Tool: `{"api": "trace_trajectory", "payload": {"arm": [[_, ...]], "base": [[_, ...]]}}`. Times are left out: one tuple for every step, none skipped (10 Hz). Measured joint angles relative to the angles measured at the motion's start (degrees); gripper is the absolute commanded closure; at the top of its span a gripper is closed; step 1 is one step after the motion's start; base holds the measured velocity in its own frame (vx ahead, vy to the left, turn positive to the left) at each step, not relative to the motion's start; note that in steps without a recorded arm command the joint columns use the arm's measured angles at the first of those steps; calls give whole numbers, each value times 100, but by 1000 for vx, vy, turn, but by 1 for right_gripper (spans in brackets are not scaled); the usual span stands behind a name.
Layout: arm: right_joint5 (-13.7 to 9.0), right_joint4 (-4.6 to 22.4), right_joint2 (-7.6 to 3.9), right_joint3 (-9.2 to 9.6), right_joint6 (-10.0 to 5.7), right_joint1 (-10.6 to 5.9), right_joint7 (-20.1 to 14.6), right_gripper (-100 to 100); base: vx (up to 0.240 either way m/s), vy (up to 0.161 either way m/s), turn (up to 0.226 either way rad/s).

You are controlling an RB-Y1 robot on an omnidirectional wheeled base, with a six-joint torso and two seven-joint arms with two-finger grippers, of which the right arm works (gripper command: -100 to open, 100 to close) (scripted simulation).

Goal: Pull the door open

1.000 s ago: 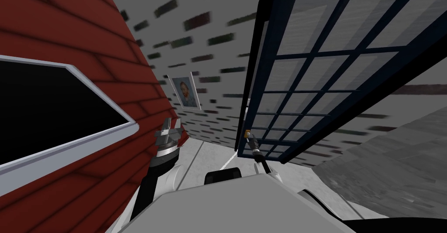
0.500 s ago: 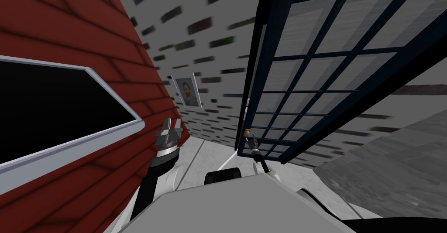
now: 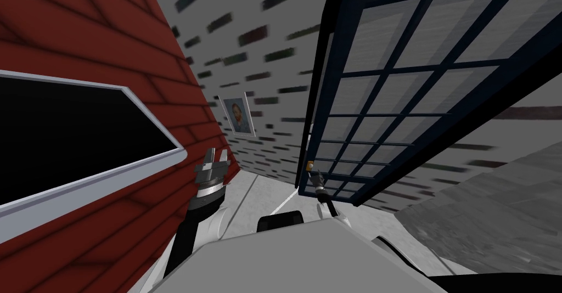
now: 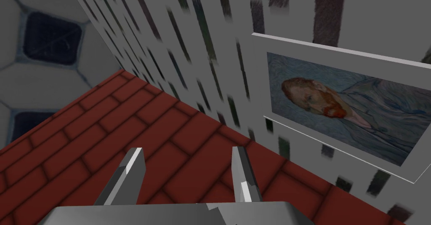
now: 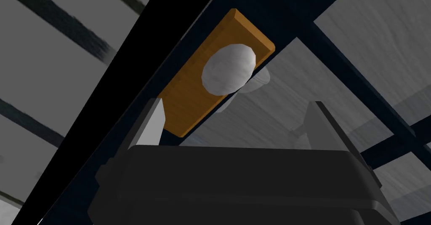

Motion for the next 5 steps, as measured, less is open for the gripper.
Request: {"api": "trace_trajectory", "payload": {"arm": [[-69, -24, 13, 25, 10, 0, -163, -100], [-102, -31, 20, 37, 15, -3, -299, -100], [-153, -33, 29, 56, 17, -12, -456, -100], [-180, -35, 33, 66, 18, -15, -570, -100], [-231, -63, 42, 82, 31, -12, -712, -100]], "base": [[-41, -15, 20], [-51, -18, 32], [-35, -11, 21], [-34, -5, 38], [-51, -14, 60]]}}
